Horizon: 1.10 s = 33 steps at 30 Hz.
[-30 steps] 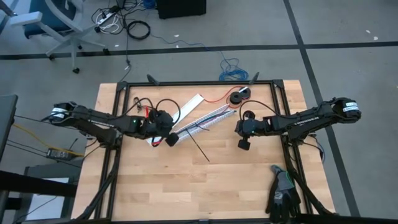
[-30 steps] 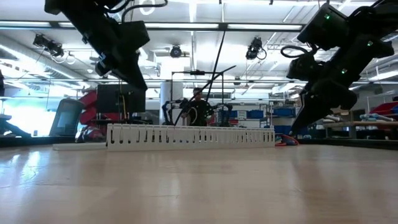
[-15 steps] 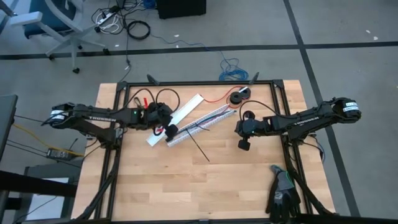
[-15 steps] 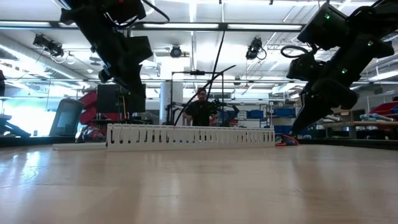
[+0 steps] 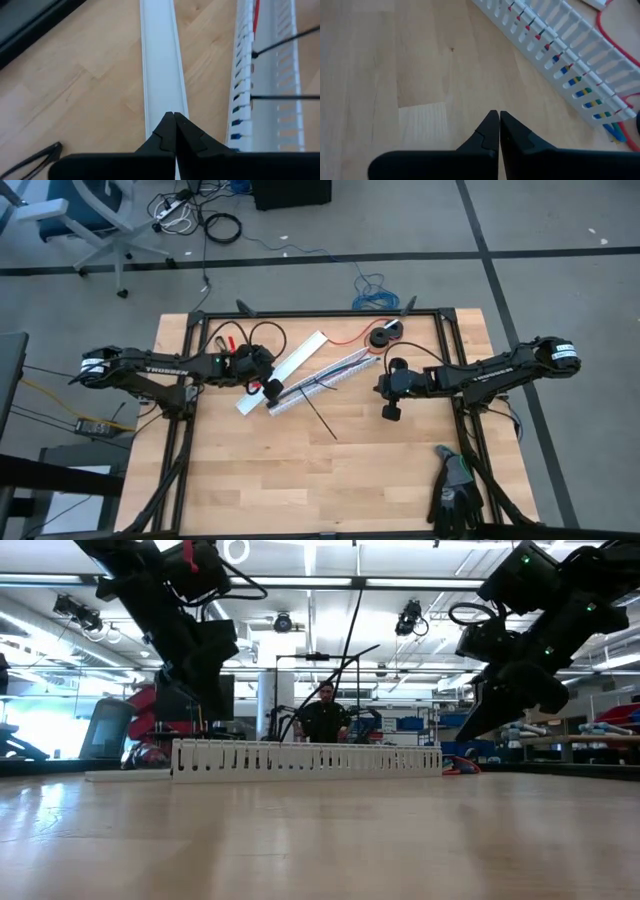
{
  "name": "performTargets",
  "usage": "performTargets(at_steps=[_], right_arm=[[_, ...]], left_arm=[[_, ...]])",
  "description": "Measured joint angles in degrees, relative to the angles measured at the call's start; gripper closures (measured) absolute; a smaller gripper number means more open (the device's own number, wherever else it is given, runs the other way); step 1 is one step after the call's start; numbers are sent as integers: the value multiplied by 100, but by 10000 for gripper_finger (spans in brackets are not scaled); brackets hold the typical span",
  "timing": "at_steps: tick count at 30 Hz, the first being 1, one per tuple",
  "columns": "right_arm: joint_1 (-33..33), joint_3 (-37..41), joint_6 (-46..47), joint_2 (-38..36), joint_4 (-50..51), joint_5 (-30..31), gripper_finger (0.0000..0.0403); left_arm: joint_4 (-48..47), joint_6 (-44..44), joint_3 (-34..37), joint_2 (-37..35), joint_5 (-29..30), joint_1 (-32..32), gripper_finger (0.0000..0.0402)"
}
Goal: Ziptie cables
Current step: Close the white cable duct
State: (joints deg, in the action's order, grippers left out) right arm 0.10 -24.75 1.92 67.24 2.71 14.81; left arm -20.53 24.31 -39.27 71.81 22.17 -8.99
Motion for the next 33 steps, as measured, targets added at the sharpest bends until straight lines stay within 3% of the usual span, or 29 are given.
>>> performTargets(at_steps=[5, 10, 23, 33], right_arm=[[-135, 0, 119, 0, -8, 5, 400], [-229, 0, 296, 0, -9, 11, 402], [-254, 0, 57, 0, -143, 9, 402], [-254, 0, 100, 0, -598, 4, 399]], left_arm=[[131, -585, 11, 0, 2, 2, 401], [371, -452, 11, 0, 9, 2, 392], [799, -444, 11, 0, -85, 9, 288], [902, -1027, 9, 680, 23, -409, 288]])
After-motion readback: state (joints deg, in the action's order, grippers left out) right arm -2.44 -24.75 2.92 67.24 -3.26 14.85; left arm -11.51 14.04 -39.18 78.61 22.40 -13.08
